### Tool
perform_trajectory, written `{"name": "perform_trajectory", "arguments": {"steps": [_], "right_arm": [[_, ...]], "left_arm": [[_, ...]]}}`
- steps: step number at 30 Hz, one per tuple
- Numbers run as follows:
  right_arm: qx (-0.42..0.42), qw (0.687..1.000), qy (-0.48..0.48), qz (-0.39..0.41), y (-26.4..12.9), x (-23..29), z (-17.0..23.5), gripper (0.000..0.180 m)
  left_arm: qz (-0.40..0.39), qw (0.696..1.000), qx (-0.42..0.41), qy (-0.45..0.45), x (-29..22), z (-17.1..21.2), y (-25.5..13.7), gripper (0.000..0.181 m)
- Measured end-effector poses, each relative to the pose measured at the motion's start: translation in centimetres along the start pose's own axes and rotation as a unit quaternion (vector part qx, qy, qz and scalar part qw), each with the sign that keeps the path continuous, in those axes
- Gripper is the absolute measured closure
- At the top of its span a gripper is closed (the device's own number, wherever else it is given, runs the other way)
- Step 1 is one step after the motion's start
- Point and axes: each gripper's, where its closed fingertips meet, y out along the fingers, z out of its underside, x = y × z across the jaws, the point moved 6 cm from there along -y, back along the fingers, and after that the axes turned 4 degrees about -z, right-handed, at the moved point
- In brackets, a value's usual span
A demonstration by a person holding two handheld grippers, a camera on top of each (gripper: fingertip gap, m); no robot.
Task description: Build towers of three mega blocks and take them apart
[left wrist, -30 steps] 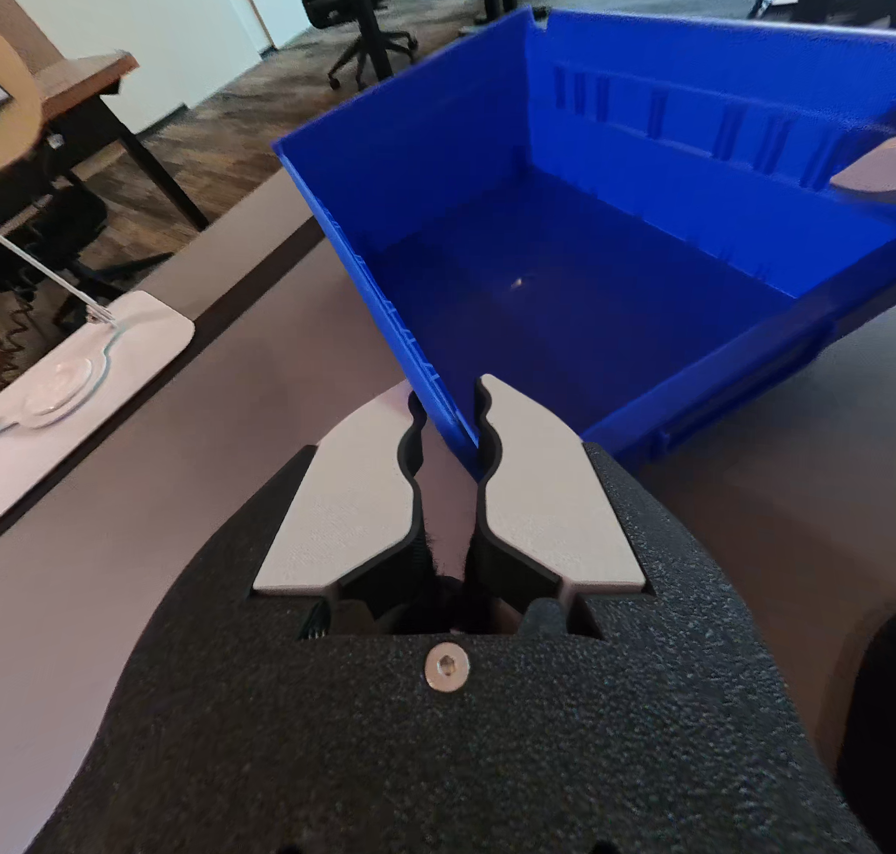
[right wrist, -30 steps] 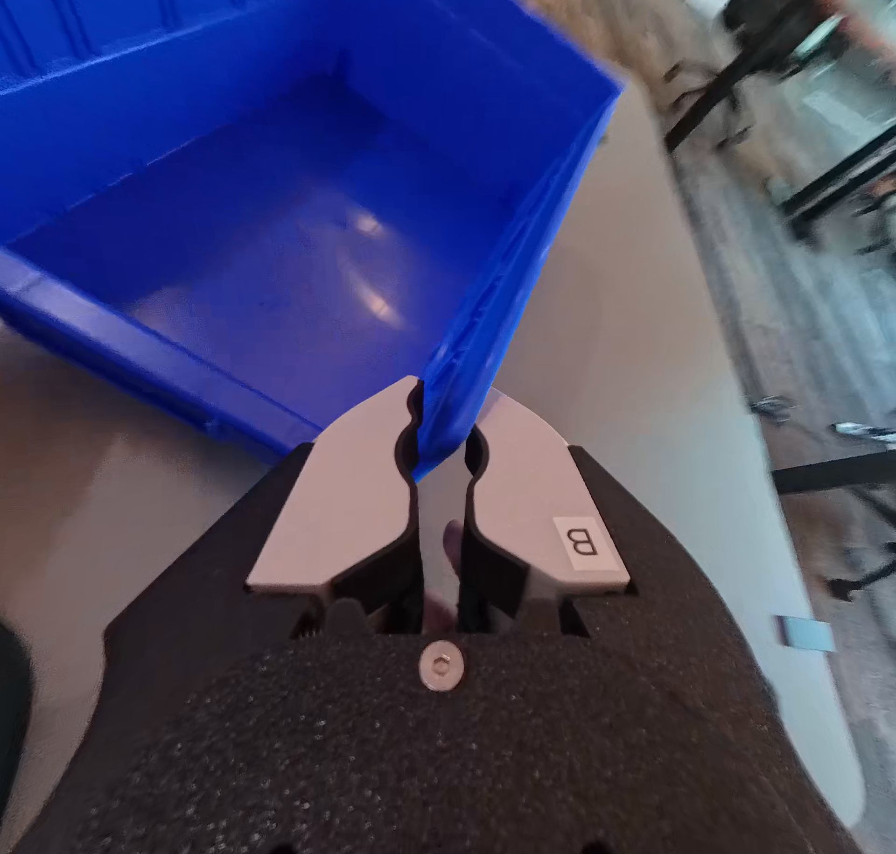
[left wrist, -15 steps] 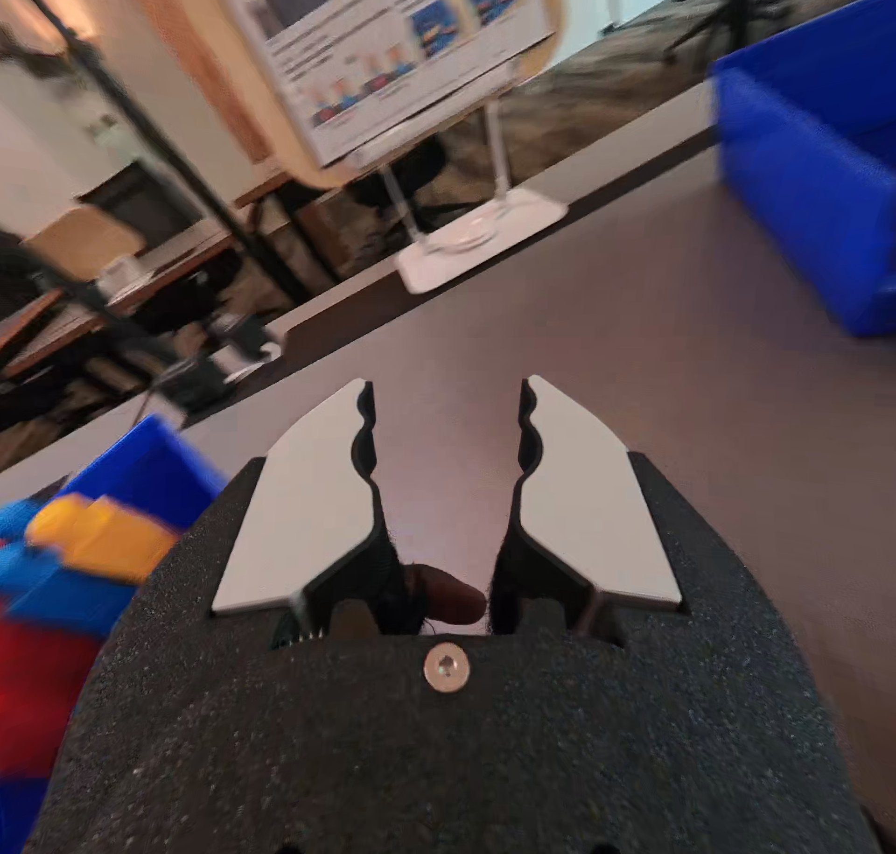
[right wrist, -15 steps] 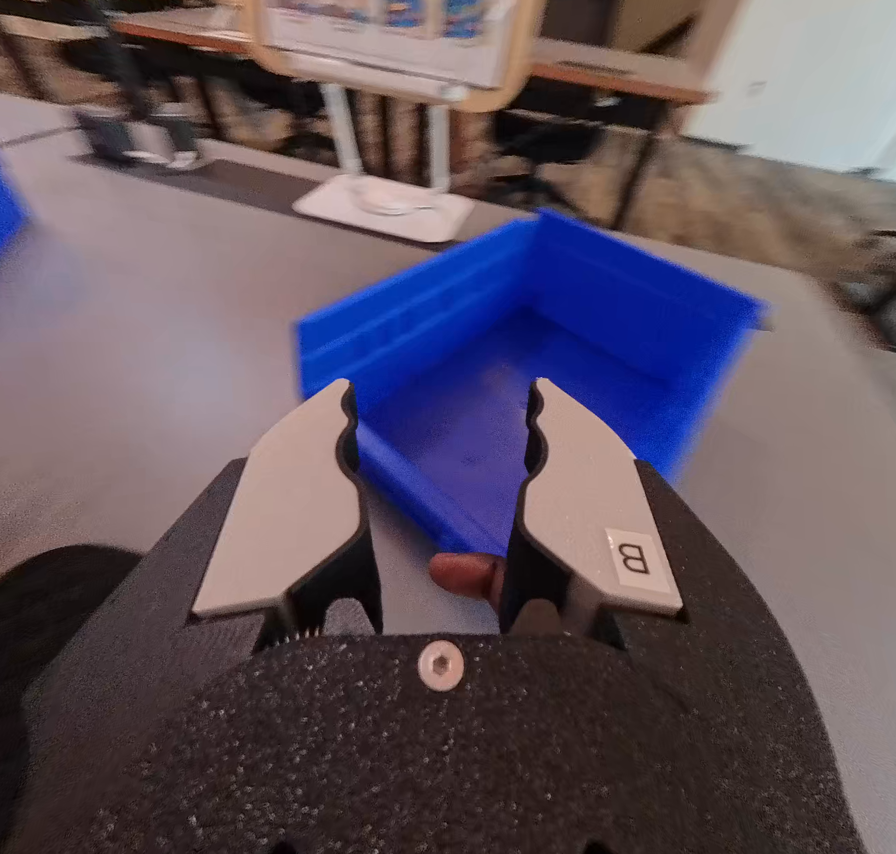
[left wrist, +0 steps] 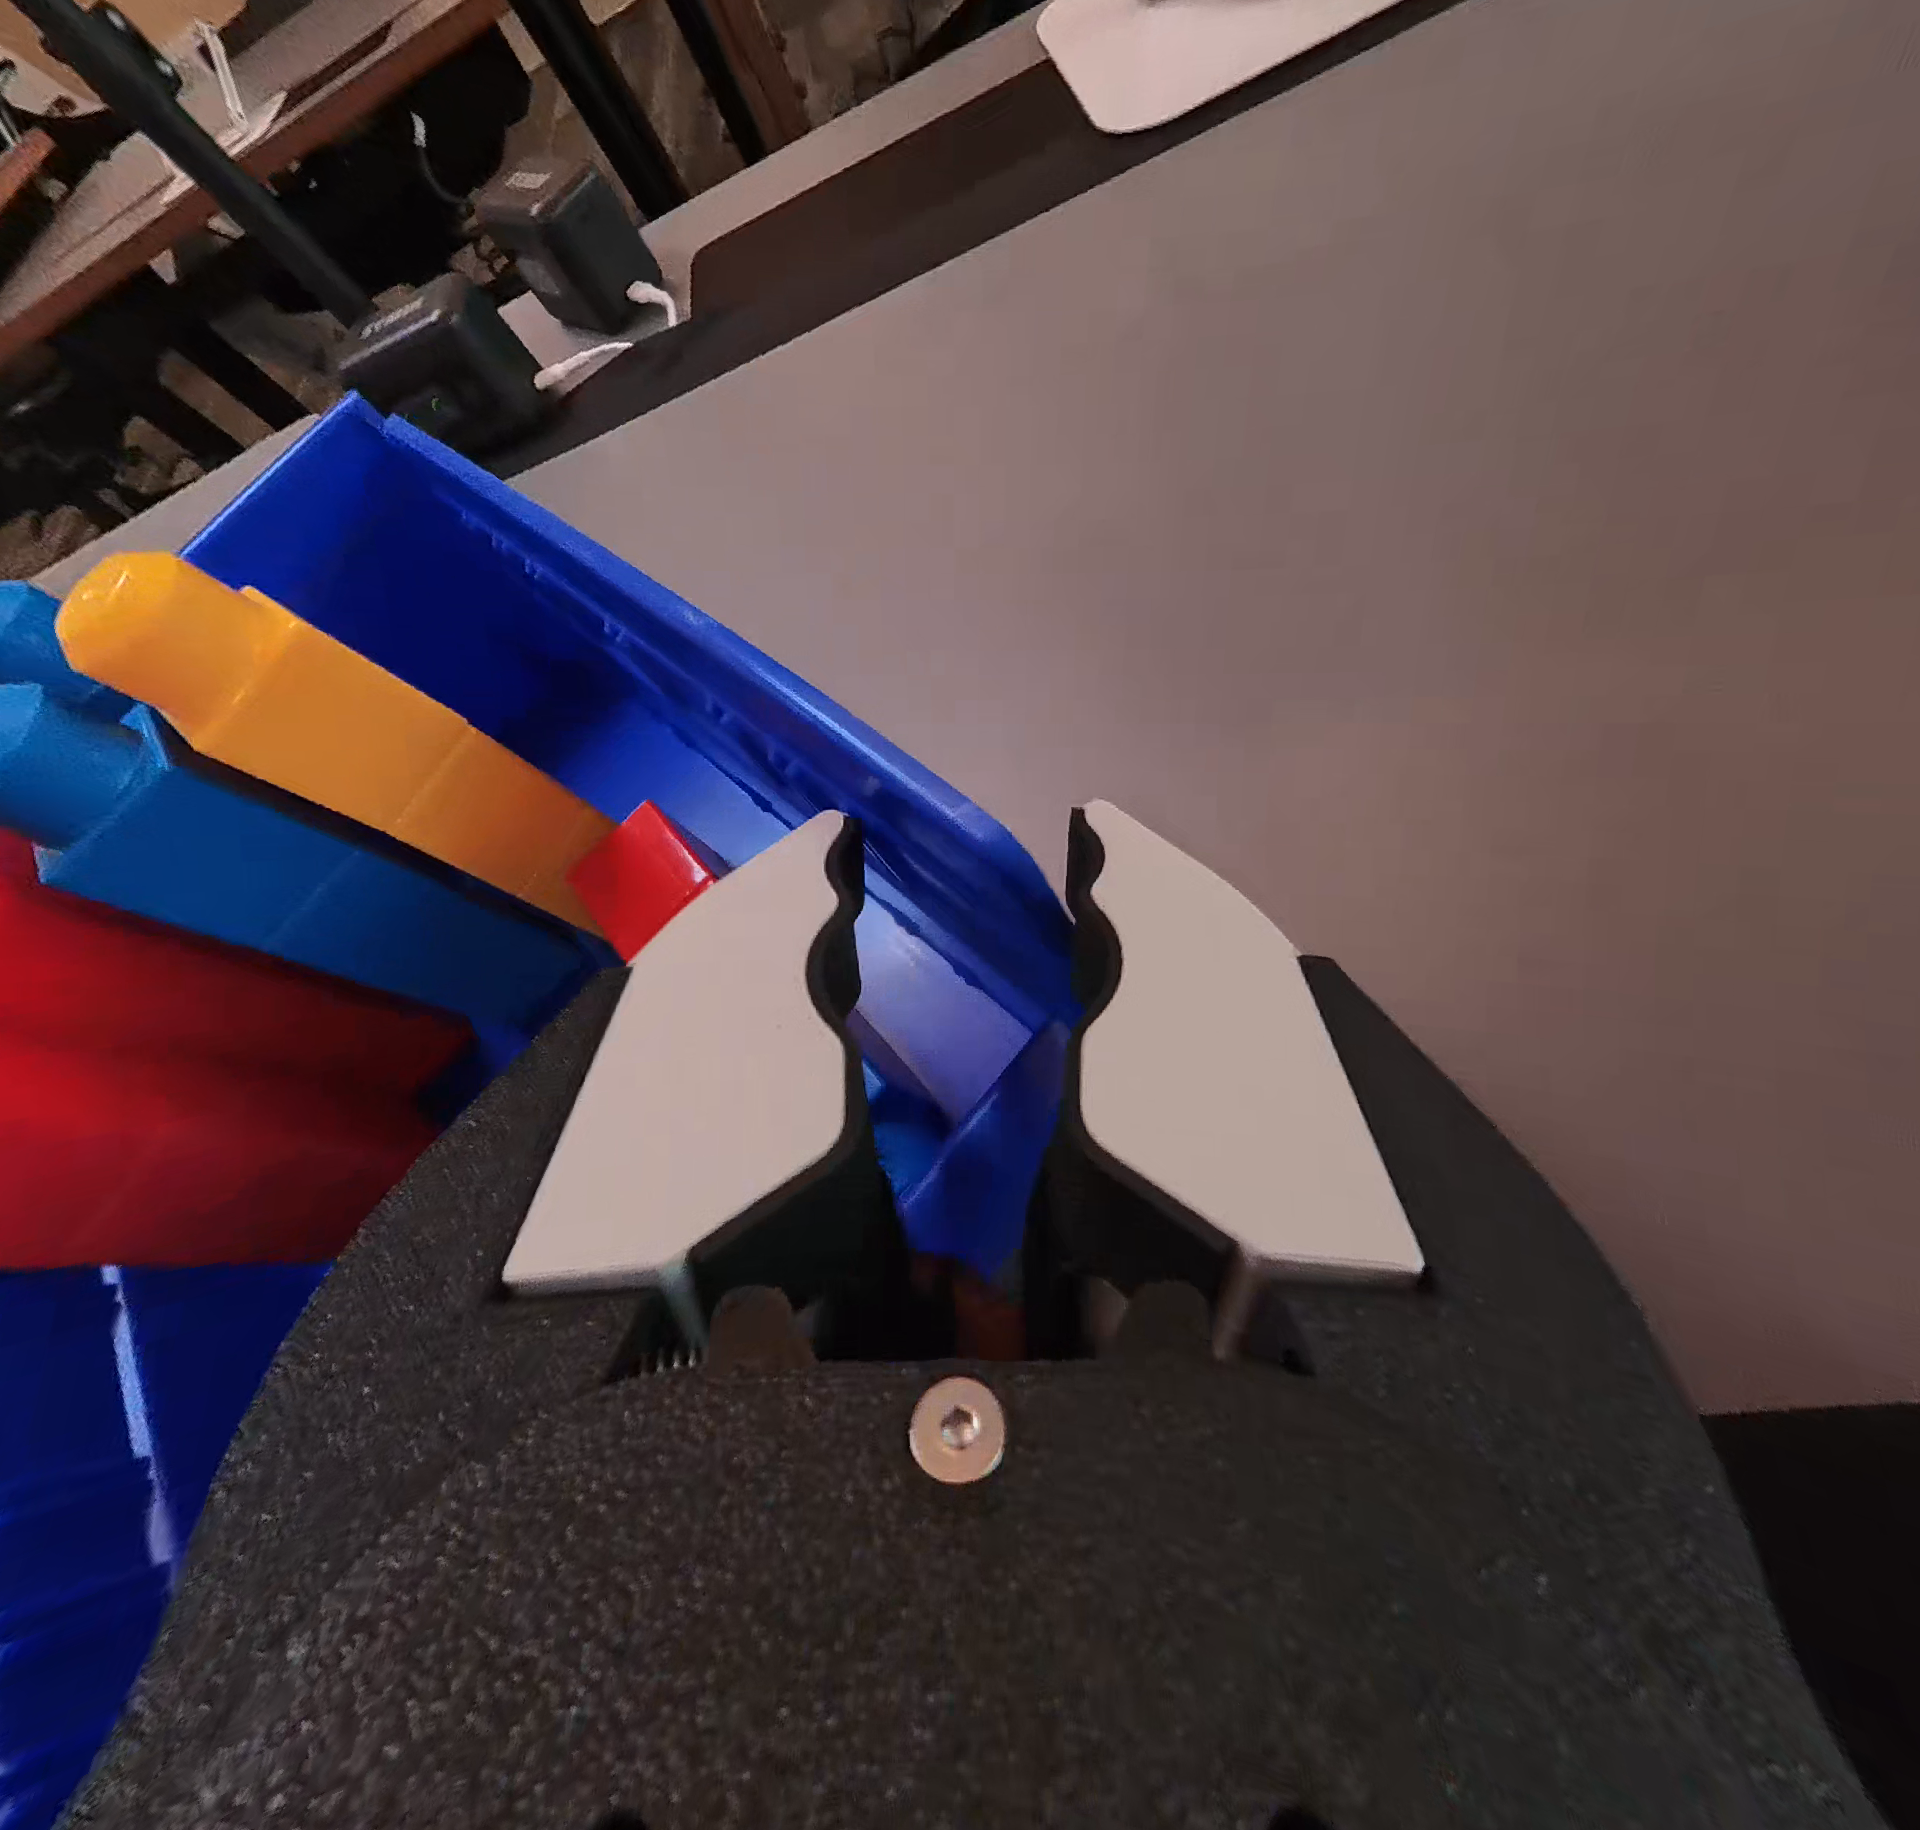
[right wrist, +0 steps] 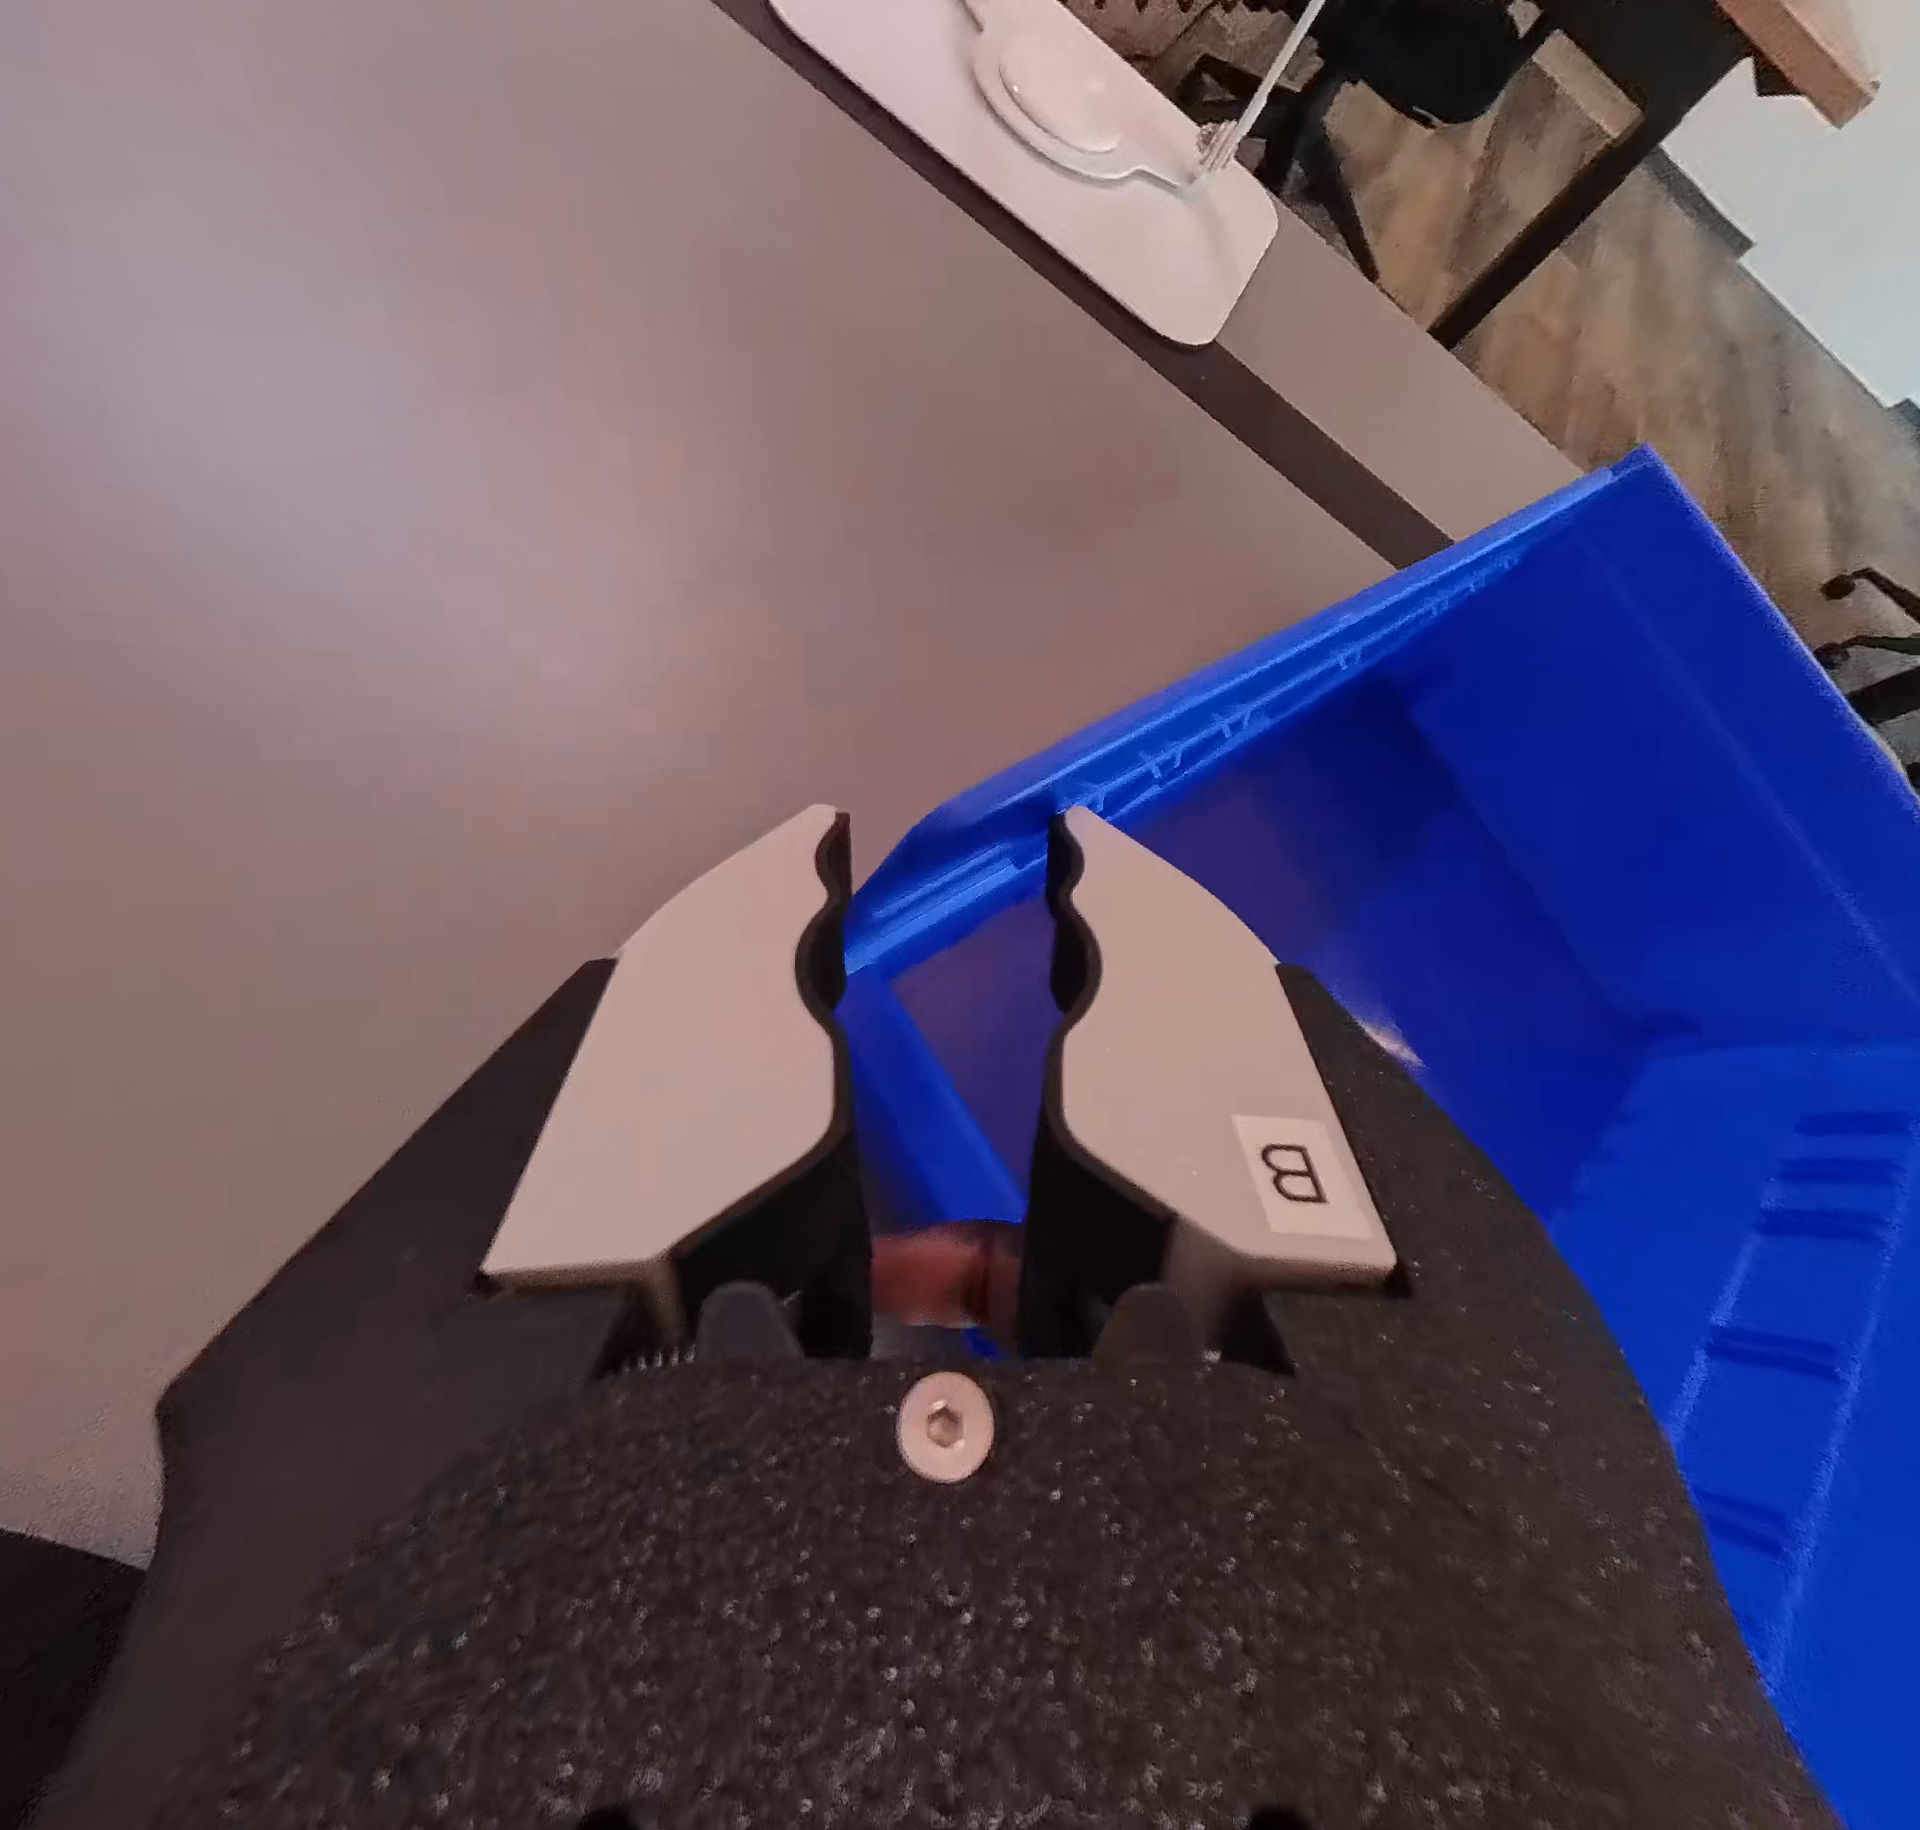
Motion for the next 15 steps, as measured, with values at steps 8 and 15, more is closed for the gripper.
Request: {"name": "perform_trajectory", "arguments": {"steps": [8,15], "right_arm": [[-0.004,0.999,-0.040,0.000,-1.4,1.2,0.6,0.150],[-0.008,0.998,-0.061,-0.031,-2.2,2.0,0.7,0.150]], "left_arm": [[0.041,0.999,-0.021,0.025,-2.4,-1.3,0.5,0.143],[0.120,0.989,-0.050,0.071,-7.0,-3.5,0.5,0.143]]}}
